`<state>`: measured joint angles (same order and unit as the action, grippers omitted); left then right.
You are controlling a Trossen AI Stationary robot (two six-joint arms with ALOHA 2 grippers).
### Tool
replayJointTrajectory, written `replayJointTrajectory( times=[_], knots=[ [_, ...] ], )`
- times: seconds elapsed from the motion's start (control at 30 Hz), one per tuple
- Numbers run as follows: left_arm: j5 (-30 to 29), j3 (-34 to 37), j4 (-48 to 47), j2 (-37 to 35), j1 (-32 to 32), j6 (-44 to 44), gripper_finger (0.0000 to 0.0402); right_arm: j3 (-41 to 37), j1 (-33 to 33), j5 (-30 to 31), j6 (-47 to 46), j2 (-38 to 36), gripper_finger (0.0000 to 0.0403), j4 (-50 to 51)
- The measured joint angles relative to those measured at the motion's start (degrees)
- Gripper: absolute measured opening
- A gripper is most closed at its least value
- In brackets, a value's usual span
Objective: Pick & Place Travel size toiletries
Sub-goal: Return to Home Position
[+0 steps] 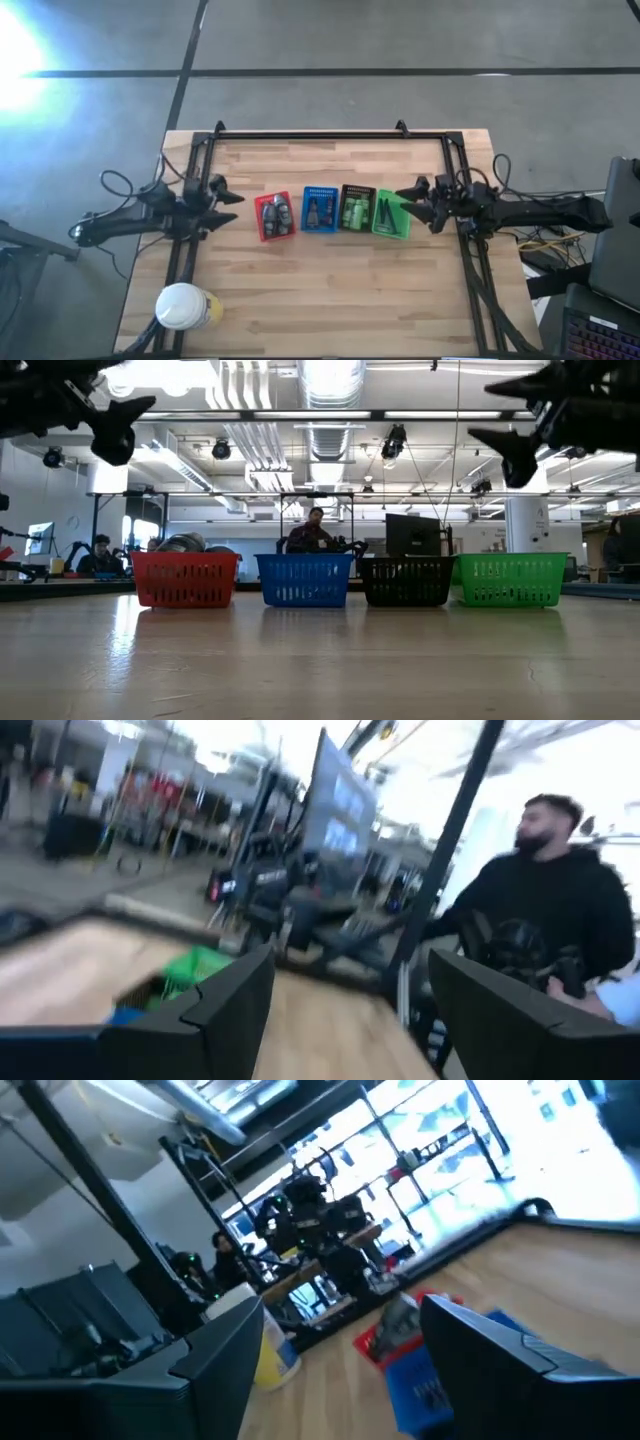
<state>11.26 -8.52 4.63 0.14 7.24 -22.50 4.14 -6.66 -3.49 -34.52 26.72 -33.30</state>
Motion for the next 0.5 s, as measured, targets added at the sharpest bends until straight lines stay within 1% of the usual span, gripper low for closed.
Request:
replayJointTrajectory(
  times=[0.07,0.17,0.23,0.3,0.4,0.5],
  knots=[
    [0.2,0.4,-1.1,0.4,0.0,-0.1,0.0271,-3.0,0.0,1.3,-2.3,0.0,0.0262,-2.1],
    [-1.1,2.0,-2.6,1.4,0.0,-1.5,0.0271,-3.4,0.0,4.7,-5.8,0.0,0.0256,2.6],
    [-1.9,2.9,-3.8,1.5,0.1,-3.3,0.0271,-3.4,0.0,5.0,-7.9,0.3,0.0252,3.9],
    [-2.4,3.2,-3.0,1.4,0.1,-7.8,0.0271,-3.5,0.0,5.0,-10.6,0.4,0.0248,5.0],
    [-1.9,3.3,-3.2,1.7,0.0,-18.6,0.0271,-3.6,0.0,5.0,-14.5,0.5,0.0244,6.7],
    [-1.9,3.5,-3.4,1.8,0.0,-25.3,0.0271,-3.6,0.0,5.0,-15.6,0.5,0.0247,7.1]
  ],
)
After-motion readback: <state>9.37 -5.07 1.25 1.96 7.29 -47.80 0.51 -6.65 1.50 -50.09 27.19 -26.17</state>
